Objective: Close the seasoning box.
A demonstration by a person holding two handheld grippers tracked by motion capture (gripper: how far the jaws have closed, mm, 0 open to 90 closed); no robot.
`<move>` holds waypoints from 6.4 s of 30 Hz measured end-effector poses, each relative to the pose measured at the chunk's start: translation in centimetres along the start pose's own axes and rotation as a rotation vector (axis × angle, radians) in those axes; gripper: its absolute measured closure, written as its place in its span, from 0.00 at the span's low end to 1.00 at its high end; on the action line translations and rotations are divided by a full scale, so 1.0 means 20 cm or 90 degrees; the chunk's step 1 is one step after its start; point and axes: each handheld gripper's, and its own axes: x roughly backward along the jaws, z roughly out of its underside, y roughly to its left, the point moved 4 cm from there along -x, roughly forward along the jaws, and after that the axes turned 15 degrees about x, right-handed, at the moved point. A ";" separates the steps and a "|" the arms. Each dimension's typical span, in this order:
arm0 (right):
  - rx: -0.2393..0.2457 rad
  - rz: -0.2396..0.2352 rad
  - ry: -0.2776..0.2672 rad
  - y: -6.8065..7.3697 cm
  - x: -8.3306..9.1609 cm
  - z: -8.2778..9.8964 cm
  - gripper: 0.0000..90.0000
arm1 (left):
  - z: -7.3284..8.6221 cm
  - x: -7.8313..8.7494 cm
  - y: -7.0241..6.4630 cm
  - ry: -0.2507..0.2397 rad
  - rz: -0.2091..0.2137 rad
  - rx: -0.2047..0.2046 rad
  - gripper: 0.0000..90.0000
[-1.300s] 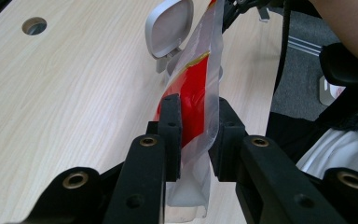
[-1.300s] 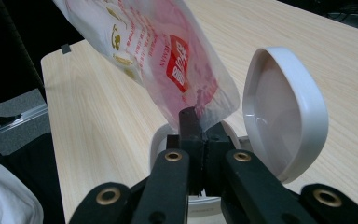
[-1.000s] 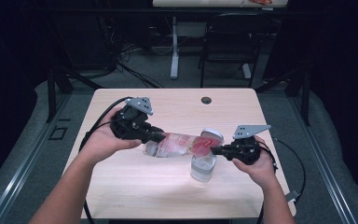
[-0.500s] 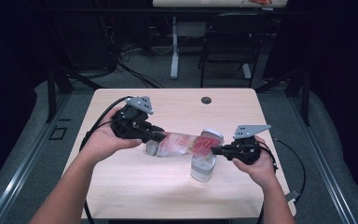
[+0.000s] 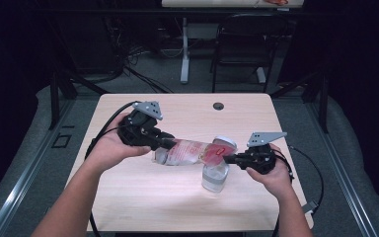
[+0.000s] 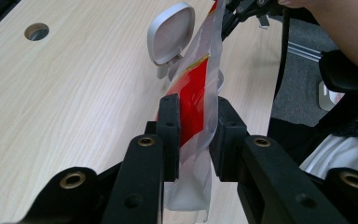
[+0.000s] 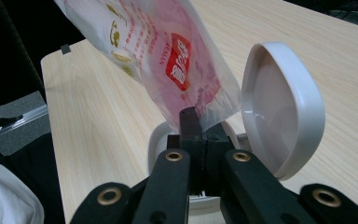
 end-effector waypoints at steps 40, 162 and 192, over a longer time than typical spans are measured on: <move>-0.008 -0.005 0.010 -0.01 0.00 0.03 1.00 | -0.06 -0.01 -0.01 -0.016 0.003 0.000 0.84; -0.026 -0.024 0.057 -0.05 0.05 0.11 1.00 | -0.28 -0.09 -0.16 0.013 -0.002 -0.047 0.92; -0.029 -0.024 0.051 -0.06 0.07 0.11 0.99 | -0.29 -0.09 -0.17 0.017 0.001 -0.051 0.92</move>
